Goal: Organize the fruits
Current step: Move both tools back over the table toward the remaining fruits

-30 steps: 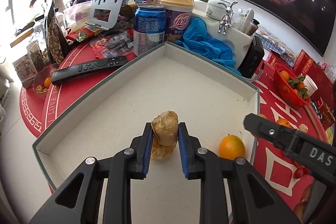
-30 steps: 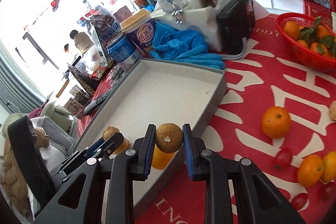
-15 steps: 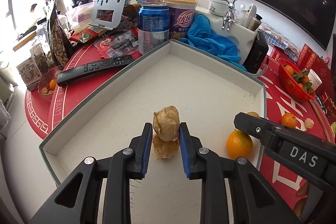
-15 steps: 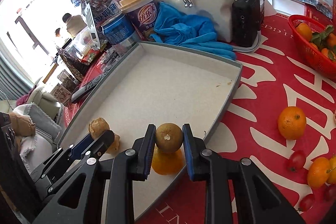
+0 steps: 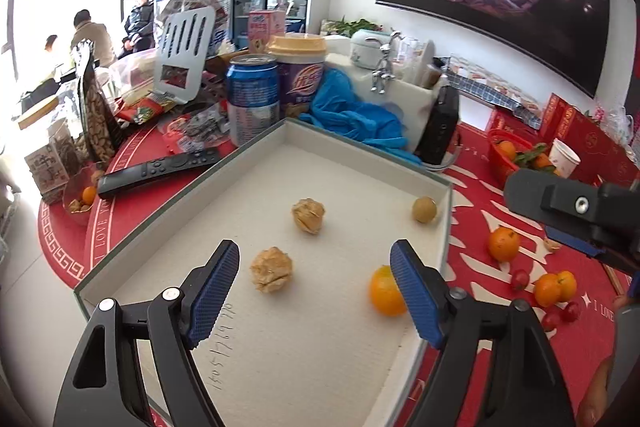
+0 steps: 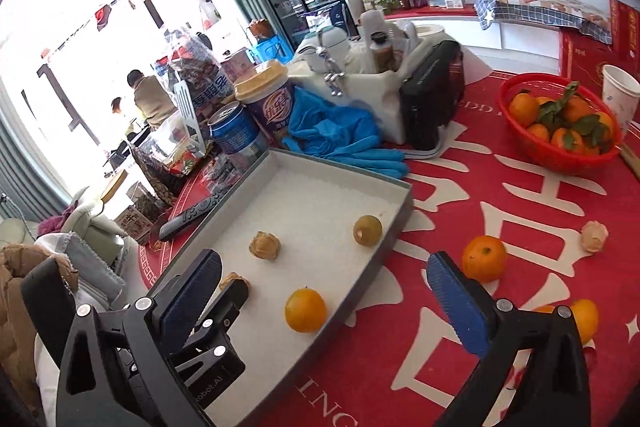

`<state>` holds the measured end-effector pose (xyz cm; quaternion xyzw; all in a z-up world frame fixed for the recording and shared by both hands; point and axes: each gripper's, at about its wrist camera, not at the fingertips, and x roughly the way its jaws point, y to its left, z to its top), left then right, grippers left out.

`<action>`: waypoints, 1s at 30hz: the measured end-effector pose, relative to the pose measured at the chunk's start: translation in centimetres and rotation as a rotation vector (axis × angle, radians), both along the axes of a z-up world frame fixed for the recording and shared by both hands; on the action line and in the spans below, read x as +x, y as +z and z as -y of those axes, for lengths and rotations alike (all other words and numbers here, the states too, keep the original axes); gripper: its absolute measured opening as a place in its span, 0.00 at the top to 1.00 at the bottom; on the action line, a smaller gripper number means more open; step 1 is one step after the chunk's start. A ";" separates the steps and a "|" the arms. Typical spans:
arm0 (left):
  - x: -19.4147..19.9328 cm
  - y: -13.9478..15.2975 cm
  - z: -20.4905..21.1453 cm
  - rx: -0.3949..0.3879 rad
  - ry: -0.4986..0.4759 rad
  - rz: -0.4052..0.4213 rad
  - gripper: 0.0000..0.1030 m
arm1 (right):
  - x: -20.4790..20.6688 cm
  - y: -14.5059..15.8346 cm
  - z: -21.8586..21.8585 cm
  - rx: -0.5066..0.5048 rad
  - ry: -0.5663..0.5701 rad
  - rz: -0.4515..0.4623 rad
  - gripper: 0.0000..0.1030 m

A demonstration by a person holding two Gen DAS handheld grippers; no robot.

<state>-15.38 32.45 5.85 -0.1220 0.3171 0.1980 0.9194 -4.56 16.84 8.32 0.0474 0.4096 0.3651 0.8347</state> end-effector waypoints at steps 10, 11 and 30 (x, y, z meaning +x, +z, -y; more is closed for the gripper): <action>1.3 0.3 8.5 0.019 -0.318 0.001 0.19 | 0.2 -1.2 11.6 -0.073 -0.221 0.003 0.00; 1.5 0.1 9.3 0.024 -0.342 -0.010 0.19 | 0.3 -1.5 12.8 -0.080 -0.247 -0.002 0.00; 4.5 -4.4 11.8 -0.015 -0.408 -0.194 0.19 | 2.2 -7.0 23.6 -0.110 -0.499 -0.155 0.00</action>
